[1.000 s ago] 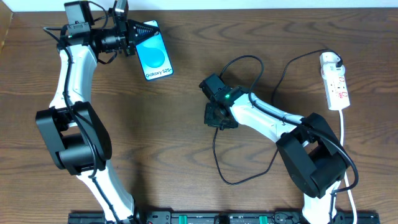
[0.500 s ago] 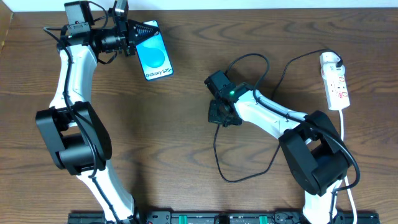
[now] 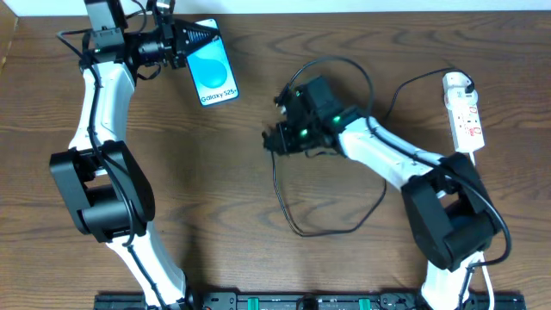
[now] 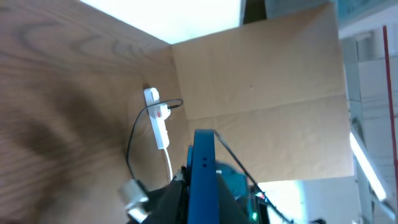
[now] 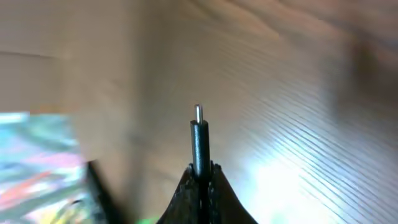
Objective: Plug charger to phone and switch on socket
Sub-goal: 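Lift the plug with the right gripper toward the phone's bottom port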
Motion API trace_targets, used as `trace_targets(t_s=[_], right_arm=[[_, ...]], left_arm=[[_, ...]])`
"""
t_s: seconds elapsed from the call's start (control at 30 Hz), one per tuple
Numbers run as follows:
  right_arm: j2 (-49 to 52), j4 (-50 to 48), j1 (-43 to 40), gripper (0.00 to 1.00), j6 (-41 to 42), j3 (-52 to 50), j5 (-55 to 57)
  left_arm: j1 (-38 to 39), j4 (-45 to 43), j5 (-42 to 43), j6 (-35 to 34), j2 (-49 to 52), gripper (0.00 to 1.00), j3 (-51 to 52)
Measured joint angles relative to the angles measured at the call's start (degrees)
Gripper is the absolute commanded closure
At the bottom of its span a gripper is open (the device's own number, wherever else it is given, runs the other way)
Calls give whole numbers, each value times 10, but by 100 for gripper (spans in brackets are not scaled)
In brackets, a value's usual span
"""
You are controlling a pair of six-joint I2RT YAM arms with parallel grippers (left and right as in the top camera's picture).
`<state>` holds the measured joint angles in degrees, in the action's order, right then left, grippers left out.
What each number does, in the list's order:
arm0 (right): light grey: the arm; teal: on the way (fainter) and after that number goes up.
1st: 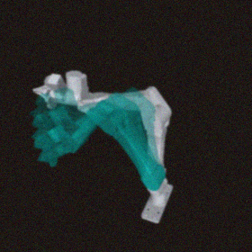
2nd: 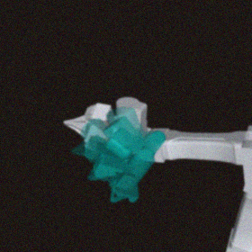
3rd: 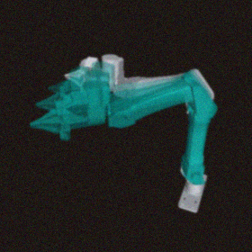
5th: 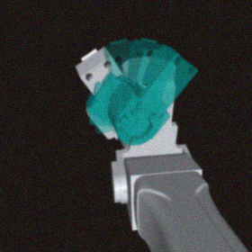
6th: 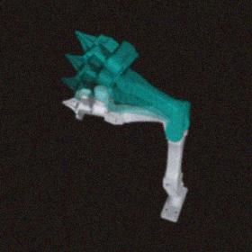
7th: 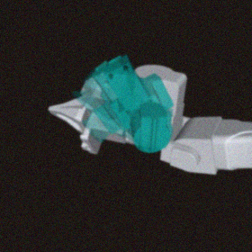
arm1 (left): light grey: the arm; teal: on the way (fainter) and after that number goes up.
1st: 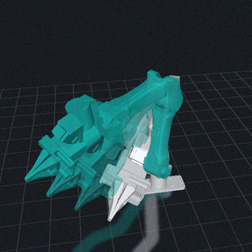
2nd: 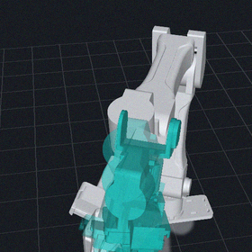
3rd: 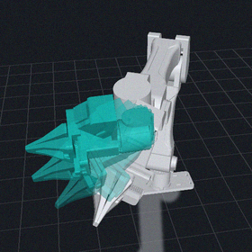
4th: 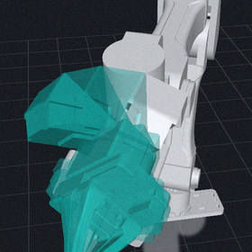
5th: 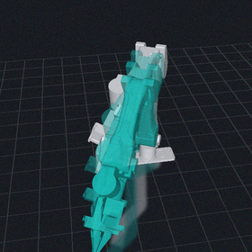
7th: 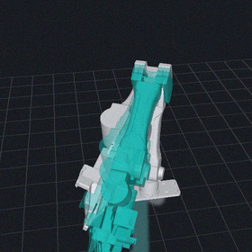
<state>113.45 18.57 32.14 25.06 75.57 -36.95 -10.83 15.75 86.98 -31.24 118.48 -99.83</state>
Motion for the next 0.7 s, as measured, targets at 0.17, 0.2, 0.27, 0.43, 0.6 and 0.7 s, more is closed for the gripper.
trace_targets(t_s=[0.17, 0.2, 0.27, 0.43, 0.6, 0.7], right_arm=[[-9, -114, -37, 99, 4, 0, -160], [-9, -139, -44, 99, 10, 0, -187], [-9, -187, -53, 99, 29, 0, -228], [-9, -300, -62, 99, 86, 0, -311], [-10, -414, -61, 99, 158, 0, -356], [-10, -477, -61, 99, 206, 0, -368]], left_arm=[[0, -169, -1, -87, 1, 93, 3], [0, -202, -3, -111, 1, 93, 3], [0, -278, -9, -166, 2, 93, 3], [0, -468, -22, -314, 2, 92, 3], [0, -576, -38, -422, 2, 93, 4], [0, -580, -55, -459, 2, 93, 4]])
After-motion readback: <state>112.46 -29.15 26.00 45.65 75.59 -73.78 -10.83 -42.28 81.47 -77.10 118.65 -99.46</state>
